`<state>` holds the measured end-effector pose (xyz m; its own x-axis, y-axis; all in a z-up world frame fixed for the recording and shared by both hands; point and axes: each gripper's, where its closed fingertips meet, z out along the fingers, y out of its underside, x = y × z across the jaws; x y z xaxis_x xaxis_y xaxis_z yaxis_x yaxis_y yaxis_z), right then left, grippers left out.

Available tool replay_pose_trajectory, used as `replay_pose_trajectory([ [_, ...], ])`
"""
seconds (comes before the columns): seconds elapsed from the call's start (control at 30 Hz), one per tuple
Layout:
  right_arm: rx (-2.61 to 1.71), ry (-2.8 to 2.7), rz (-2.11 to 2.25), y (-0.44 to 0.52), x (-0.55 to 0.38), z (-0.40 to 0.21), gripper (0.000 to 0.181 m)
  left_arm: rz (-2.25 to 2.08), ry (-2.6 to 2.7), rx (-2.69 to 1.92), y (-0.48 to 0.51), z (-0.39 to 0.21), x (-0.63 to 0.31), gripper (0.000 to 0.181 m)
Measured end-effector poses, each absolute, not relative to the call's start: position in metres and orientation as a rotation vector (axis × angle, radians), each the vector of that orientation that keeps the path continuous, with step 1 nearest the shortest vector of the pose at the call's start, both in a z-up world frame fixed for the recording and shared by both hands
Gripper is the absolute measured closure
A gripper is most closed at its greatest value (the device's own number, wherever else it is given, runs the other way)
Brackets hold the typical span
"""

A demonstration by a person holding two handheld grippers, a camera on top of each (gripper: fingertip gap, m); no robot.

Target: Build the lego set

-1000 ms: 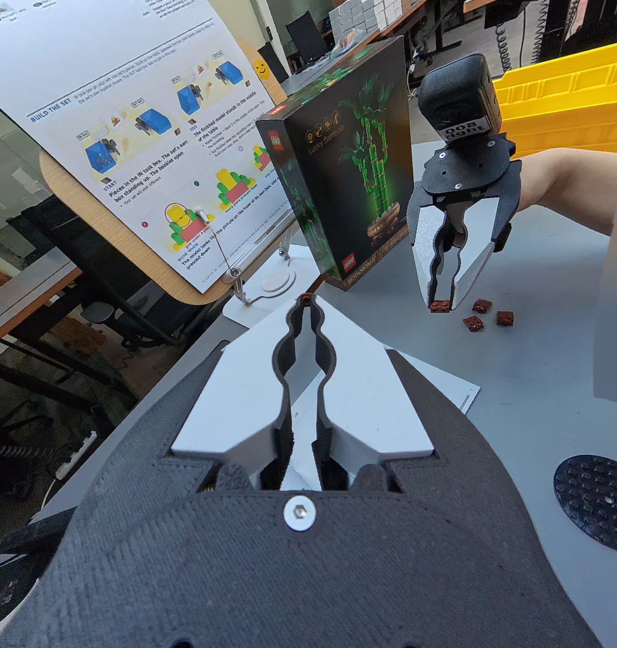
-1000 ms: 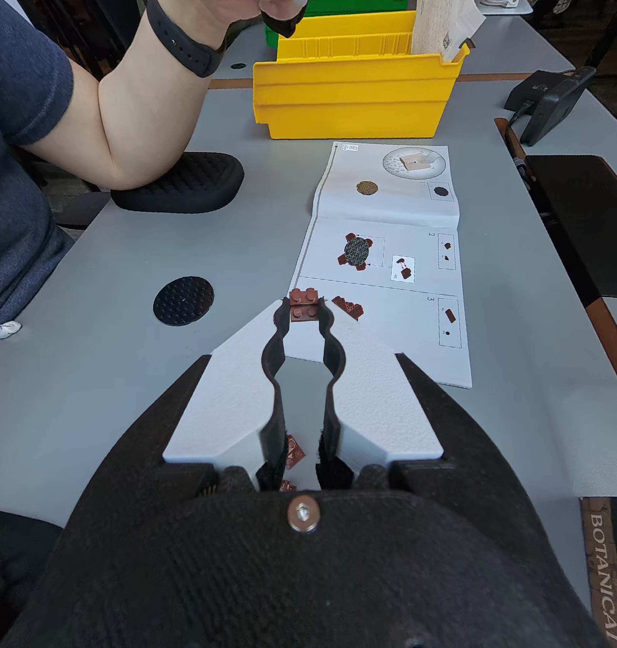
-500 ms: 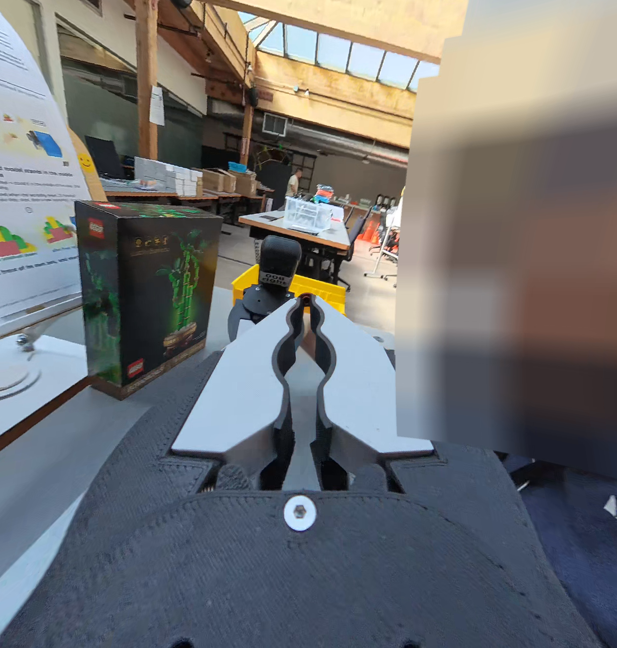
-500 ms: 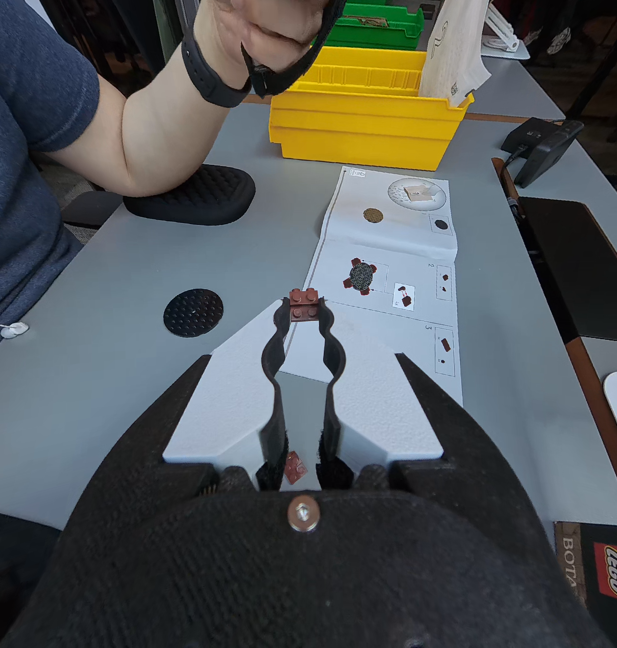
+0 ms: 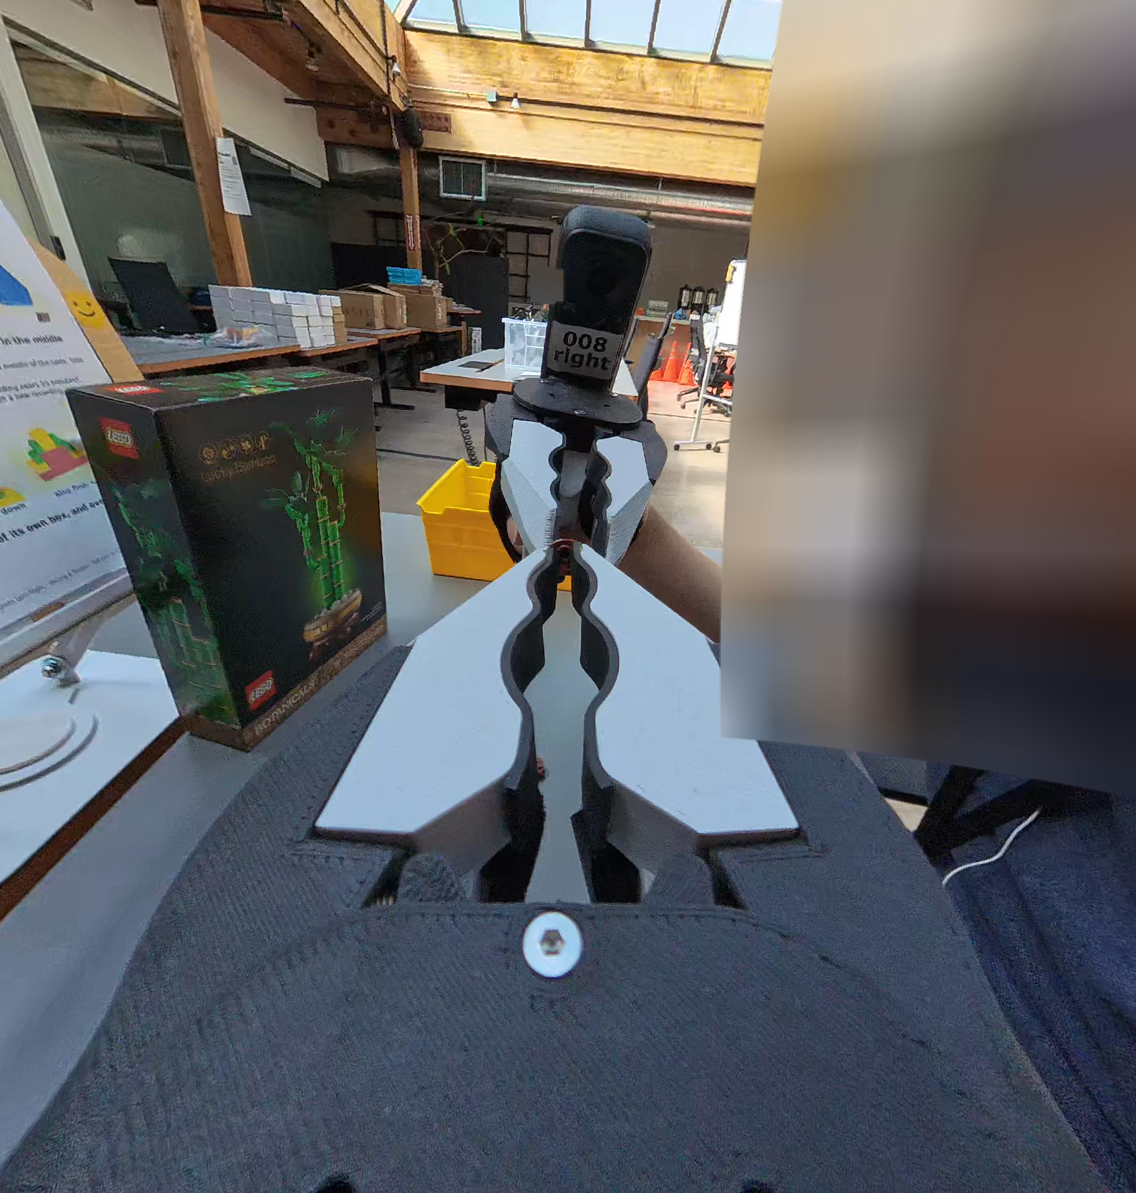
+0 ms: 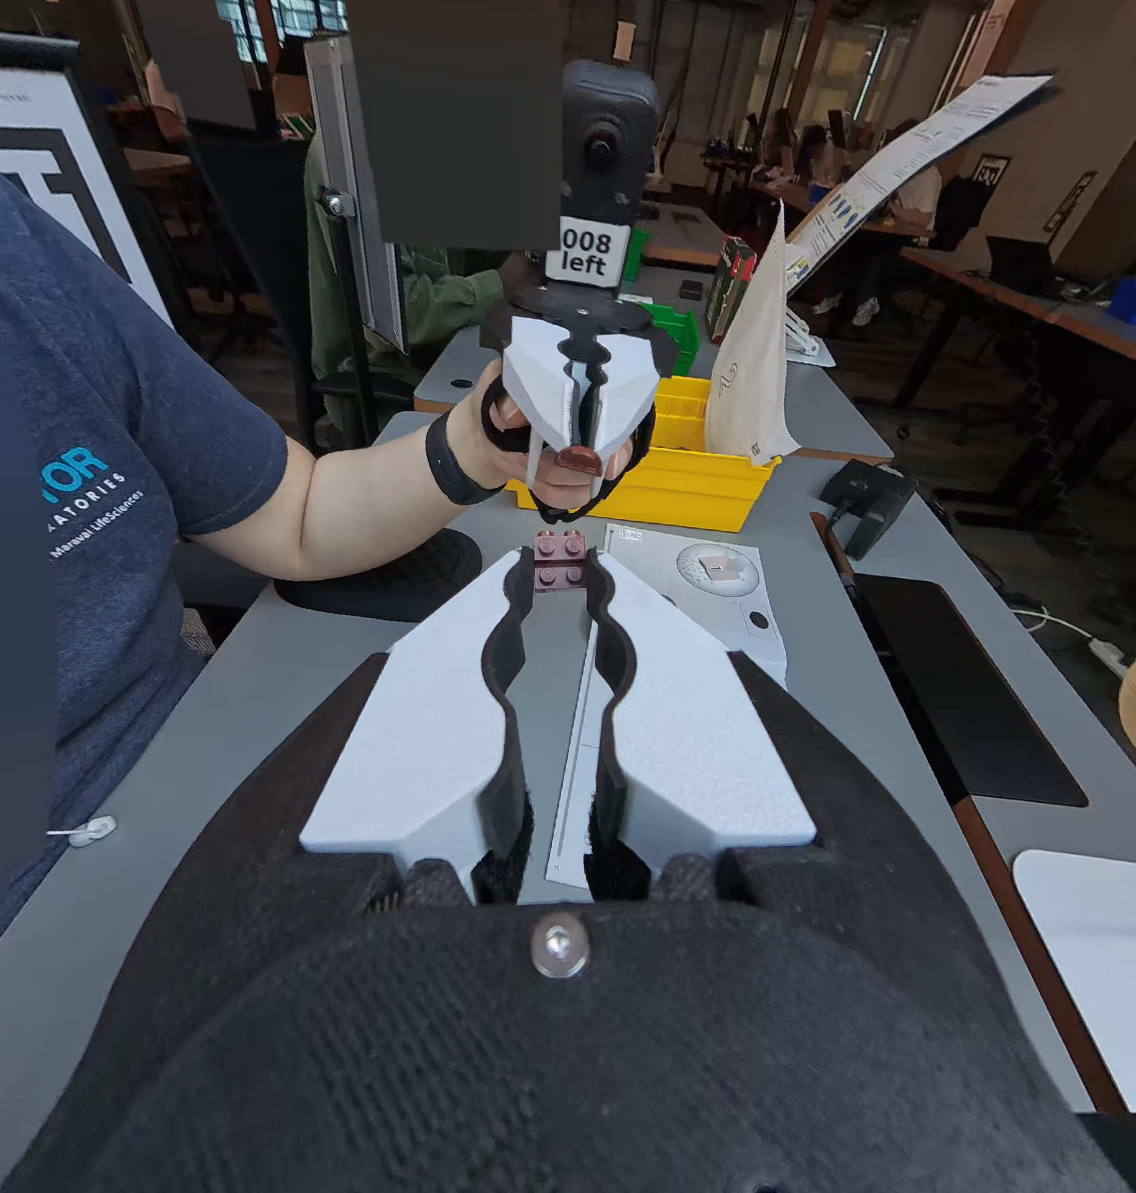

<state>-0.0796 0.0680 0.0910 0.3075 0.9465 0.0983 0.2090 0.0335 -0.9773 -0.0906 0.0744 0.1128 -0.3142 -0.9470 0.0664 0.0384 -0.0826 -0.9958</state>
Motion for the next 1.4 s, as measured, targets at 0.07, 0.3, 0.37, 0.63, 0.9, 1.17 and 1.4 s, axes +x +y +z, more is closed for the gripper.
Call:
replay_pose_trajectory([
  [0.07,-1.443,-1.154,0.779,0.068,-0.084,0.09,0.166,-1.418,1.39,-0.988,0.068,0.115,-0.089,0.18],
  [0.3,-1.415,-1.179,0.665,0.064,-0.089,0.096,0.166,-1.129,1.488,-0.866,0.057,0.11,-0.09,0.18],
  [0.37,-1.405,-1.189,0.653,0.061,-0.09,0.098,0.166,-1.09,1.49,-0.849,0.057,0.109,-0.089,0.18],
  [0.63,-1.379,-1.202,0.623,0.056,-0.091,0.103,0.166,-1.077,1.514,-0.832,0.053,0.106,-0.088,0.18],
  [0.9,-1.385,-1.21,0.602,0.058,-0.089,0.101,0.166,-1.1,1.512,-0.834,0.052,0.105,-0.086,0.18],
  [1.17,-1.409,-1.211,0.626,0.058,-0.089,0.097,0.166,-1.056,1.526,-0.794,0.05,0.104,-0.087,0.18],
  [1.4,-1.412,-1.219,0.621,0.058,-0.09,0.095,0.166,-1.018,1.539,-0.765,0.047,0.103,-0.087,0.18],
])
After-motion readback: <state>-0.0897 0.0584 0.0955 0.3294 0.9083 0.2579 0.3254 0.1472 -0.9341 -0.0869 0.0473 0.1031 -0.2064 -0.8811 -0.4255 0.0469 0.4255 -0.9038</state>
